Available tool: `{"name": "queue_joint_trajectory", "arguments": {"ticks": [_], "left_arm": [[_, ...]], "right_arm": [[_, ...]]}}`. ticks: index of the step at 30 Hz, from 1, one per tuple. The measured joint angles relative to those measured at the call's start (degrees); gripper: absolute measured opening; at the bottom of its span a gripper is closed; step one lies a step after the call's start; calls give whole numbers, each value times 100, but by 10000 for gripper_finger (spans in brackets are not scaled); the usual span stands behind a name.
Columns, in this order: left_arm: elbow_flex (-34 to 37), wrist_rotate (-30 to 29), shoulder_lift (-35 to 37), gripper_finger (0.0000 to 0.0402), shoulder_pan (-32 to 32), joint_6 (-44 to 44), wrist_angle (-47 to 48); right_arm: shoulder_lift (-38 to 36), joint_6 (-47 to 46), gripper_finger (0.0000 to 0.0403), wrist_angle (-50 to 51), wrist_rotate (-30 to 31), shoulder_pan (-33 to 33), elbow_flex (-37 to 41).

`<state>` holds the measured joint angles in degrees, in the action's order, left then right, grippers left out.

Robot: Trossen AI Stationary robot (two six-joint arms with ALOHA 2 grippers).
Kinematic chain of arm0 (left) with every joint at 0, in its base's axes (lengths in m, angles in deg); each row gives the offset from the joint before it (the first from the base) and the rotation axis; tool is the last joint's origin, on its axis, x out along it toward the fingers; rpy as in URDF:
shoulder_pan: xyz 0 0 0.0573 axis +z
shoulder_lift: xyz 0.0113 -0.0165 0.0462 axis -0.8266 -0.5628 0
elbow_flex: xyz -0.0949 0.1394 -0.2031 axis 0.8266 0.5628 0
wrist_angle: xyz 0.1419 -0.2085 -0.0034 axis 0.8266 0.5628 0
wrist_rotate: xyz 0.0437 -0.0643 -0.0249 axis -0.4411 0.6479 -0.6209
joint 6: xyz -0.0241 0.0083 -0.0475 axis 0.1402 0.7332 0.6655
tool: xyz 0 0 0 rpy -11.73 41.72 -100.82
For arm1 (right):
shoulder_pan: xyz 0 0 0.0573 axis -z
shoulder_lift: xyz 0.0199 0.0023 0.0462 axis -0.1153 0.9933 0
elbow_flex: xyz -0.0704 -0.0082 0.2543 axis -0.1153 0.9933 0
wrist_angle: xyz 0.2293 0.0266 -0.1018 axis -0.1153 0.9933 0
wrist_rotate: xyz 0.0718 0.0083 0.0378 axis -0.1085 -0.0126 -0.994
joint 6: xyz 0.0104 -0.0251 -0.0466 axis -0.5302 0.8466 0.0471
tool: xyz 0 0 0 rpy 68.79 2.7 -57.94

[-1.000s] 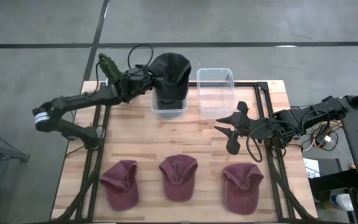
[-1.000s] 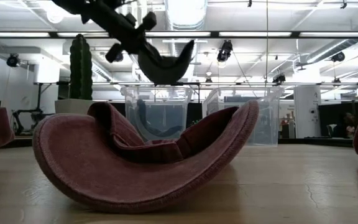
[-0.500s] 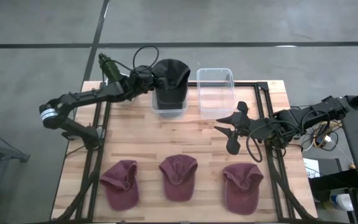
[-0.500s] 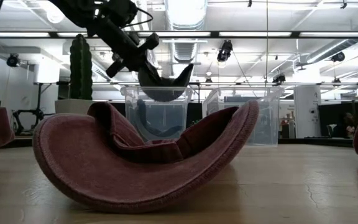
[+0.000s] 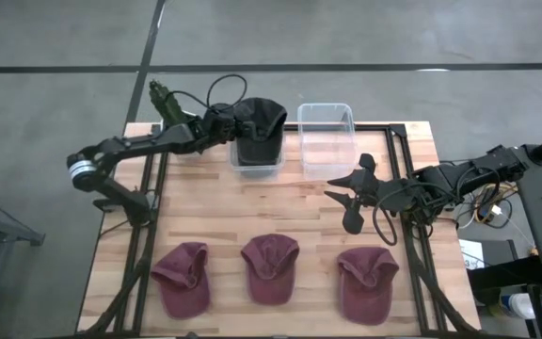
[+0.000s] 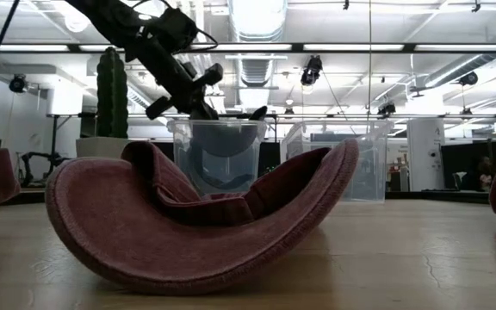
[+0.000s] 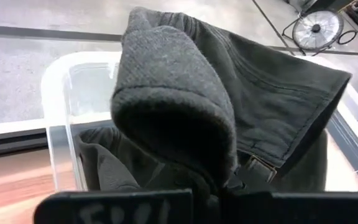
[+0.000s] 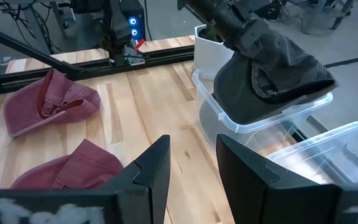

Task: Pick & Place hat
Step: Put the black cap into the left transparent bin

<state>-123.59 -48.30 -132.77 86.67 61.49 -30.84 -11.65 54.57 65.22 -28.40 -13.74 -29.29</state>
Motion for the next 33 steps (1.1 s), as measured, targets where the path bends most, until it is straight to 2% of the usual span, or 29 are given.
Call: {"name": "queue_joint_trajectory", "arguments": {"ticks": [20, 33], "left_arm": [[0, 42, -106, 24, 0, -18, 283], [0, 378, -102, 27, -3, 8, 281]], "right_arm": [[0, -112, 123, 0, 0, 0, 0], [0, -112, 123, 0, 0, 0, 0]]}}
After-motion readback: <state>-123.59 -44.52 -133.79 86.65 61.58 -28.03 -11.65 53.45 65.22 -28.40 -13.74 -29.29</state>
